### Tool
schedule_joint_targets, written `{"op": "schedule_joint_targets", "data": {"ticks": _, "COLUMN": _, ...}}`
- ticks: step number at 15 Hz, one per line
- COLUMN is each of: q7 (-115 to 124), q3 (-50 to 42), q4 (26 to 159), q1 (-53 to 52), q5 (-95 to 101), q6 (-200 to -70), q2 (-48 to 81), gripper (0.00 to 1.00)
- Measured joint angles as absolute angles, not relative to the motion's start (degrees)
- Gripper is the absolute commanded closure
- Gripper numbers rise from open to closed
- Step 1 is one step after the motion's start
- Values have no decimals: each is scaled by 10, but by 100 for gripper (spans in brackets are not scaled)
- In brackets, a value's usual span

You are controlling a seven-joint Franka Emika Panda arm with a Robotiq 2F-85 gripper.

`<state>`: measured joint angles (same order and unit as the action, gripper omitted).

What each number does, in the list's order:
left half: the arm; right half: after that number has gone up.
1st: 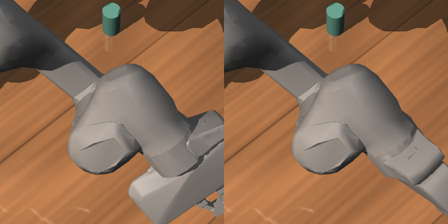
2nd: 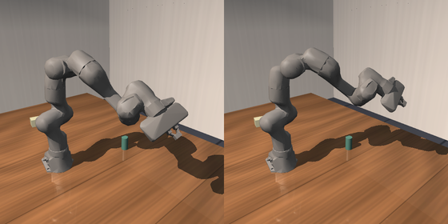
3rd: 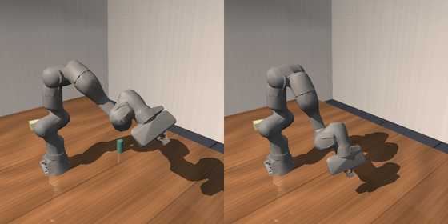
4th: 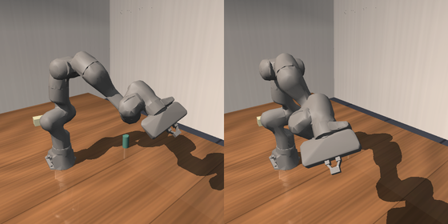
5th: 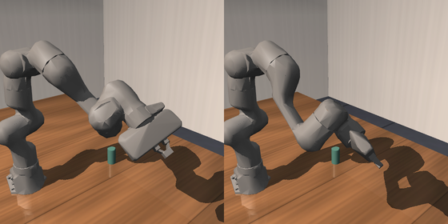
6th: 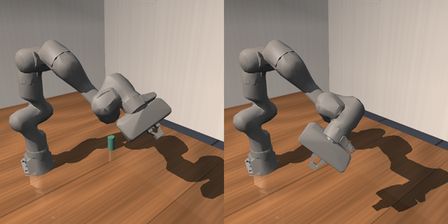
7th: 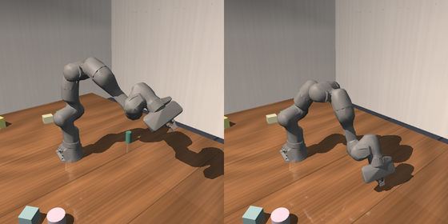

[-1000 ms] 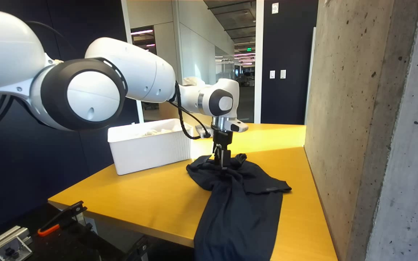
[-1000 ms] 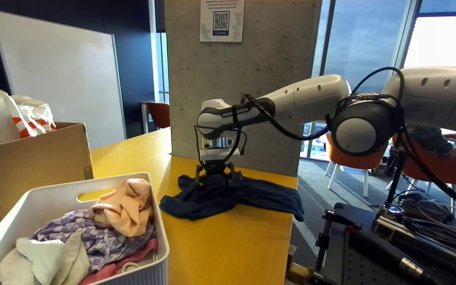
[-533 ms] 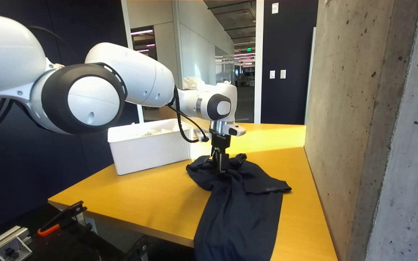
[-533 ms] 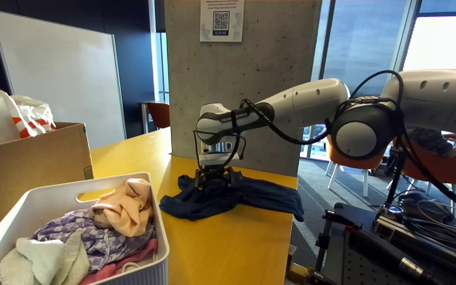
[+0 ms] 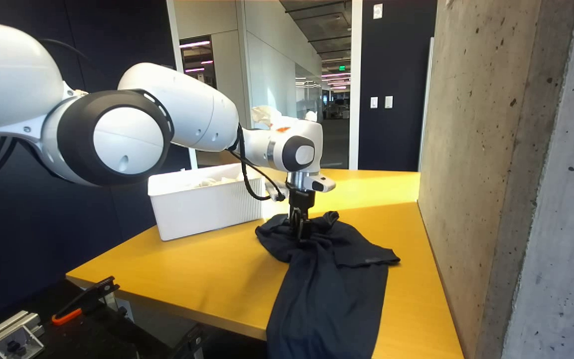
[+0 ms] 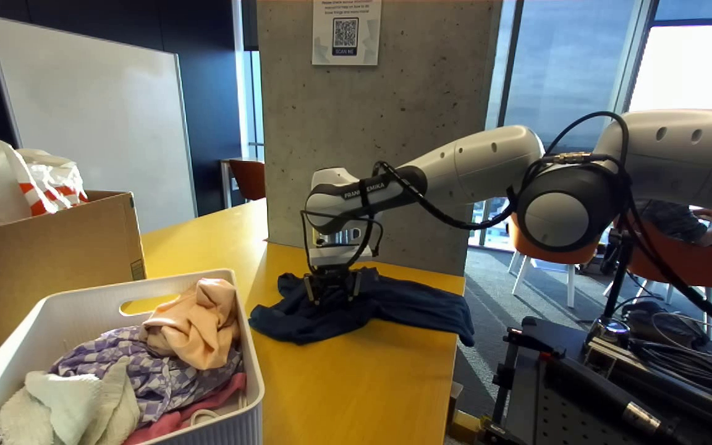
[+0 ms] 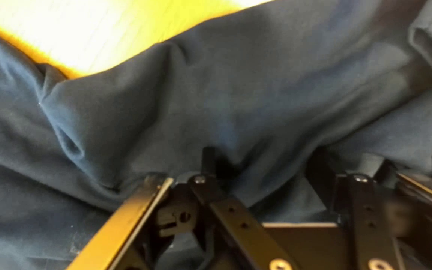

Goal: Pick up the blue cloth and put it inside the white basket

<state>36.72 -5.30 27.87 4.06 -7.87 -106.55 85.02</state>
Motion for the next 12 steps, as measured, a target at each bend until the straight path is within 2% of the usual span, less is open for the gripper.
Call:
{"op": "schedule_joint_targets", "data": {"ticks": 5, "q7": 367, "q3": -52, "q4": 277, "q1": 40, "q5": -79, "q6": -1073, "q2": 849, "gripper": 100}}
{"op": "schedule_joint_targets", "data": {"ticks": 12, "q7": 372, "q3": -52, "q4": 263, "q1": 39, "q5": -79, "q6": -1086, "q2": 849, "gripper": 99}}
